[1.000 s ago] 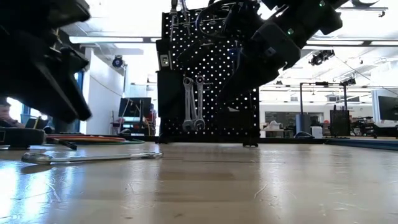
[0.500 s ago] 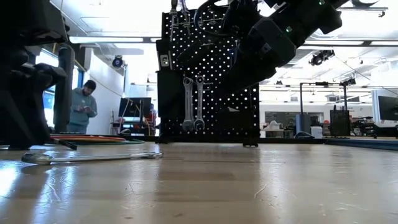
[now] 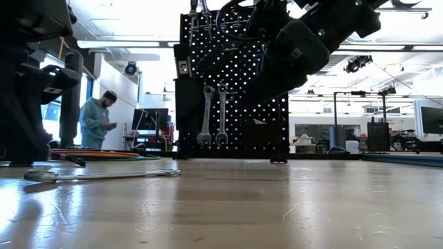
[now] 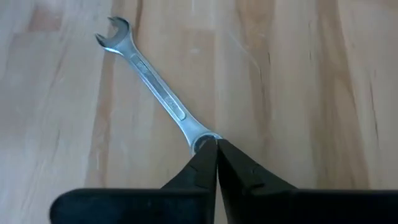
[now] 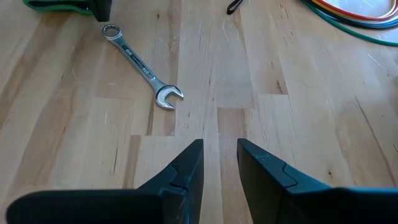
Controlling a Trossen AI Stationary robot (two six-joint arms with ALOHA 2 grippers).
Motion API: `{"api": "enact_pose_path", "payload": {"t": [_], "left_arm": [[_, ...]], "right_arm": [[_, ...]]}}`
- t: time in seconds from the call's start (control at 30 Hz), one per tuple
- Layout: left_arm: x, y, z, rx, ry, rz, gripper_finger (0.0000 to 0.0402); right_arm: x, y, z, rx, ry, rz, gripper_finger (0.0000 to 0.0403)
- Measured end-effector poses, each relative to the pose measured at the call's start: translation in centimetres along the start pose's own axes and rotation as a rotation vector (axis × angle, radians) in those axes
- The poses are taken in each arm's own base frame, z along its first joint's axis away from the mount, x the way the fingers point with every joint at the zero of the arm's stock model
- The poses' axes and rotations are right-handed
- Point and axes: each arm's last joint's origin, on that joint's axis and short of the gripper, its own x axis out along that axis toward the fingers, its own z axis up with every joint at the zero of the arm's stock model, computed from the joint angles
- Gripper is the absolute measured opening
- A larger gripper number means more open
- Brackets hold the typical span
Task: Hang tools onto peg board
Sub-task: Hang the wrench on the black pegboard
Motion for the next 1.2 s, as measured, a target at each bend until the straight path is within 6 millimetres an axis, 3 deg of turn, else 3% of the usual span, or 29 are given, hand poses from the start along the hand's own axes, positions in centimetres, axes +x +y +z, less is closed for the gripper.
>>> {"api": "enact_pose_path", "payload": {"t": [0.7, 0.97, 1.2], "left_arm": [[2.1, 0.7, 0.1, 0.03, 0.081, -0.016, 0.0], [2.7, 1.6, 0.8, 0.089, 0.072, -0.008, 0.0], [3.3, 2.5, 1.6, 0.137, 0.055, -0.018, 0.0]], "right_arm": [[0.1, 0.1, 0.0, -0.022, -0.005, 0.023, 0.0092], [2.8, 1.5, -0.5, -0.16, -0.097, 0.148, 0.0096], [4.4, 2.2, -1.2, -0.237, -0.138, 0.153, 0.0134]]}}
